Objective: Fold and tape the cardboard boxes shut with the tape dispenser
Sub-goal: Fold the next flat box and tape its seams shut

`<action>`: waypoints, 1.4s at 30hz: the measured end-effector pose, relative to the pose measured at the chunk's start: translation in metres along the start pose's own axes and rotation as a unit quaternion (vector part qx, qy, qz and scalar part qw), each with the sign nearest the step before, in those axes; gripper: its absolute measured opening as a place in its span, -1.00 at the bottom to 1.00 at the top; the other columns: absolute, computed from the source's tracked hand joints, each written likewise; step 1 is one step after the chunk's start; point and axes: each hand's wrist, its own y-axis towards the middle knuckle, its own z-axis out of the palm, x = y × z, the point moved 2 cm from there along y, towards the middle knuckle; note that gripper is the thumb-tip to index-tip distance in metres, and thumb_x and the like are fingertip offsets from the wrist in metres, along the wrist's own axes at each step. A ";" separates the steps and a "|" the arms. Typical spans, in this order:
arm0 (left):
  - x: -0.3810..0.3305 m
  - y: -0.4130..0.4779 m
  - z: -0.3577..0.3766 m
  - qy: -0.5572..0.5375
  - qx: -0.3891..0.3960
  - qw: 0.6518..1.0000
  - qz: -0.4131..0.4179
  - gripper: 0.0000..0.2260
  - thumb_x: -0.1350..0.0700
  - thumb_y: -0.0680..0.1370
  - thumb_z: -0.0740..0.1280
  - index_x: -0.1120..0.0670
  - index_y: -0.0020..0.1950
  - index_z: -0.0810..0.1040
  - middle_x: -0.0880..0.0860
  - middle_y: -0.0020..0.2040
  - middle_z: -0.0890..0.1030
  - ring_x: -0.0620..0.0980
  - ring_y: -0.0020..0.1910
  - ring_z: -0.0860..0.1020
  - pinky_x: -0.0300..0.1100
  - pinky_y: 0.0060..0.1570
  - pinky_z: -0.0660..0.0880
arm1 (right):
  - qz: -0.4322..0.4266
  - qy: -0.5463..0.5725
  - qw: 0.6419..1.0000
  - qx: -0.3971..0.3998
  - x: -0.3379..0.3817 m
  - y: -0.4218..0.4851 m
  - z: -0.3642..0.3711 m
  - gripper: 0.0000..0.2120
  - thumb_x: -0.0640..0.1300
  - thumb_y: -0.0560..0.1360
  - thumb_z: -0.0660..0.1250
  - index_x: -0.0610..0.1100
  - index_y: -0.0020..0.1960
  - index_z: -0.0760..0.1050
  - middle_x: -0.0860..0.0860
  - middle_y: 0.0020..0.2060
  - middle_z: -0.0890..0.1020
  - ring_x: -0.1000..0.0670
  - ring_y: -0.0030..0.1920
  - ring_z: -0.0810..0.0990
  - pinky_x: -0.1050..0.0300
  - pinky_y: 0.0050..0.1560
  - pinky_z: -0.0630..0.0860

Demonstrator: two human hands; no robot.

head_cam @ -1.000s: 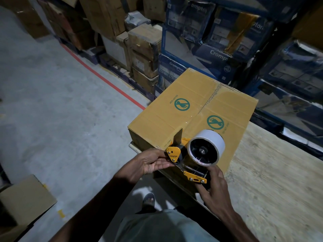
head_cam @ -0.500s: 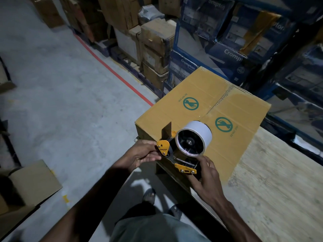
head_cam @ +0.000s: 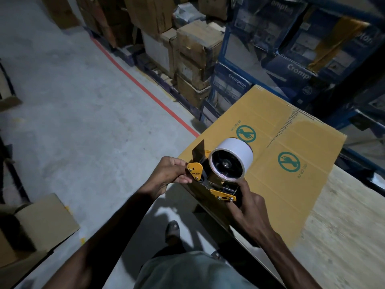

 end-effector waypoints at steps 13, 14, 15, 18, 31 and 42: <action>-0.022 0.061 -0.083 0.042 -0.029 0.996 0.075 -0.79 0.09 0.54 0.54 0.25 -0.02 0.70 0.27 -0.29 0.69 0.00 -0.43 0.61 -0.27 -0.36 0.56 | -0.027 -0.104 0.993 0.042 -0.004 0.013 -0.007 -0.56 0.01 0.51 0.24 0.00 0.38 0.39 -0.01 -0.23 0.70 -0.09 -0.38 0.58 0.17 -0.41 0.38; -0.021 0.065 -0.086 0.057 -0.013 0.995 0.078 -0.79 0.10 0.54 0.53 0.25 0.00 0.70 0.27 -0.28 0.69 0.03 -0.42 0.62 -0.26 -0.36 0.57 | -0.026 -0.108 0.993 0.046 -0.008 0.008 -0.008 -0.59 0.01 0.52 0.24 0.00 0.36 0.40 0.00 -0.24 0.69 -0.09 -0.38 0.58 0.15 -0.43 0.41; -0.020 0.068 -0.086 0.070 0.002 0.994 0.081 -0.80 0.10 0.54 0.53 0.24 0.01 0.70 0.28 -0.27 0.69 0.05 -0.42 0.62 -0.24 -0.36 0.57 | -0.023 -0.114 0.992 0.052 -0.010 0.004 -0.007 -0.60 0.01 0.52 0.24 0.00 0.35 0.41 0.01 -0.27 0.67 -0.10 -0.40 0.57 0.12 -0.45 0.43; -0.008 0.073 -0.079 0.074 0.016 0.993 0.088 -0.81 0.10 0.54 0.54 0.22 0.01 0.71 0.29 -0.27 0.69 0.11 -0.41 0.62 -0.21 -0.37 0.57 | -0.013 -0.139 0.988 0.063 -0.015 -0.002 0.000 -0.61 0.01 0.52 0.23 -0.01 0.33 0.42 0.01 -0.32 0.62 -0.10 -0.44 0.54 0.09 -0.49 0.42; 0.014 0.086 -0.068 0.041 -0.010 0.995 0.096 -0.84 0.09 0.53 0.55 0.18 -0.02 0.73 0.28 -0.29 0.69 0.13 -0.41 0.60 -0.21 -0.37 0.54 | -0.014 -0.202 0.978 0.052 -0.018 -0.009 0.006 -0.58 0.06 0.52 0.24 -0.03 0.34 0.39 0.00 -0.32 0.62 -0.10 -0.51 0.49 0.09 -0.55 0.40; 0.029 0.091 -0.063 0.016 -0.006 0.996 0.084 -0.82 0.09 0.54 0.53 0.20 0.00 0.72 0.25 -0.31 0.66 0.06 -0.47 0.55 -0.24 -0.41 0.50 | -0.013 -0.230 0.971 0.066 -0.013 -0.008 0.009 -0.58 0.01 0.48 0.34 -0.02 0.30 0.37 0.02 -0.34 0.60 -0.06 -0.54 0.46 0.16 -0.53 0.24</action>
